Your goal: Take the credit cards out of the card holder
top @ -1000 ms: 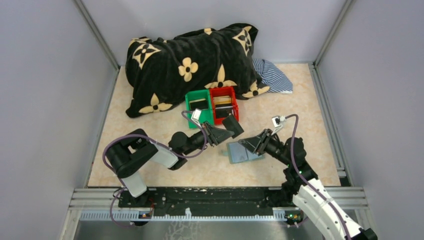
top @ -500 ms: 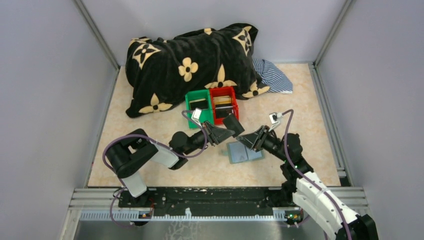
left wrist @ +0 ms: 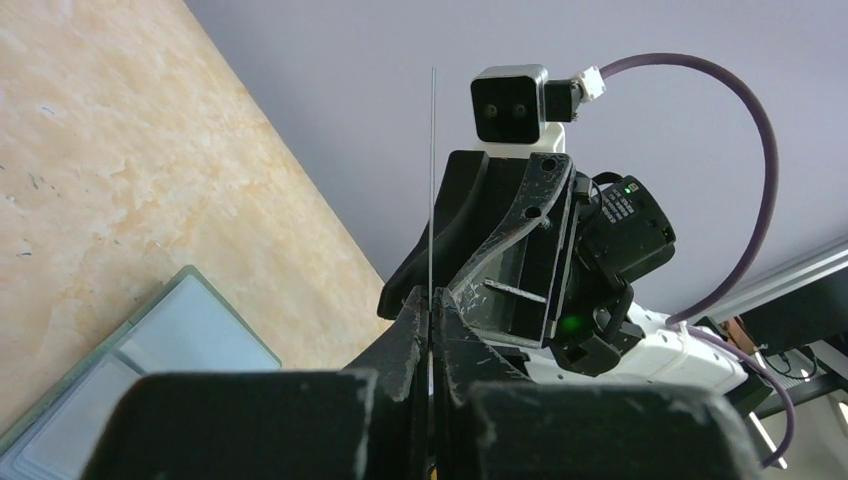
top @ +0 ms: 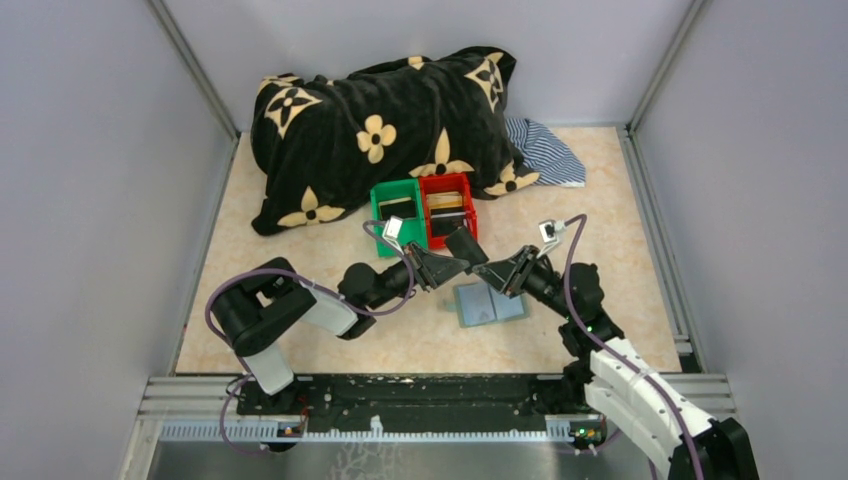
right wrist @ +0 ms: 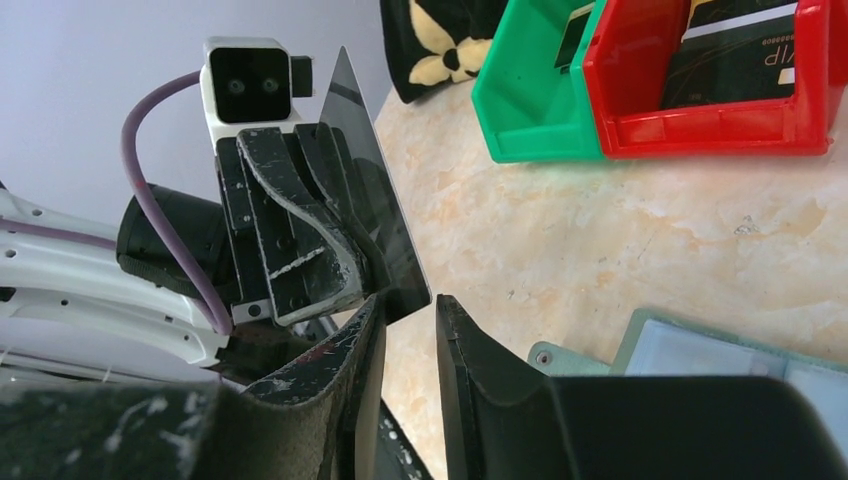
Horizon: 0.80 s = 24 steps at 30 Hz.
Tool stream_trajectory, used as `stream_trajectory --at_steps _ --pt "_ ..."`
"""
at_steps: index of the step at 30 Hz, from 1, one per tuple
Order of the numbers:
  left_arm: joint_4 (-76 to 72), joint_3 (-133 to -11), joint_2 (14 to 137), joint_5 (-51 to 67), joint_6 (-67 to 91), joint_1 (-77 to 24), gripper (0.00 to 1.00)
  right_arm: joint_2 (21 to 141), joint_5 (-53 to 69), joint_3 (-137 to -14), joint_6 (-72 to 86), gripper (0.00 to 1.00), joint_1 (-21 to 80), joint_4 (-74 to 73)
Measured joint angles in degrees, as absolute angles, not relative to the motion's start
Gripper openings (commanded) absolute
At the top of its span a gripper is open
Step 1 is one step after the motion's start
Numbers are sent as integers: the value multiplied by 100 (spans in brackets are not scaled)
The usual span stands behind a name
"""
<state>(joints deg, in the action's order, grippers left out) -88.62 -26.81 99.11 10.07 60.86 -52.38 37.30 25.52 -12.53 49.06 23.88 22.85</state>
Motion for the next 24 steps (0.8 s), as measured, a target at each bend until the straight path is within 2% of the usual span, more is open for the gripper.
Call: stream_trajectory --at_steps 7,9,15,16,19,21,22,24 --pt "-8862 -2681 9911 1007 6088 -5240 0 3844 2530 -1256 4906 17 2388 2567" --pt "-8862 -2679 9911 1007 6090 -5238 0 3848 2517 -1256 4908 0 2388 2620" --pt "-8864 -2652 9911 978 6123 -5229 0 3870 2554 -1253 4919 0 2390 2744" --pt "-8864 -2652 9911 978 6125 -5229 3 3868 2556 -1253 4915 0 2390 2744" --pt "-8864 -2652 9911 980 6130 -5229 30 3854 2558 -1253 4910 0 2390 2738" --pt "-8862 -2641 9911 1000 6099 -5229 58 3791 2574 -1256 4906 0 2390 2733" --pt "-8864 -2639 9911 1035 6045 -5229 66 3763 2574 -1253 4901 0 2388 2724" --pt "-8864 -2655 9909 1295 5968 -5157 74 3669 2558 -1253 4886 0 2388 2655"
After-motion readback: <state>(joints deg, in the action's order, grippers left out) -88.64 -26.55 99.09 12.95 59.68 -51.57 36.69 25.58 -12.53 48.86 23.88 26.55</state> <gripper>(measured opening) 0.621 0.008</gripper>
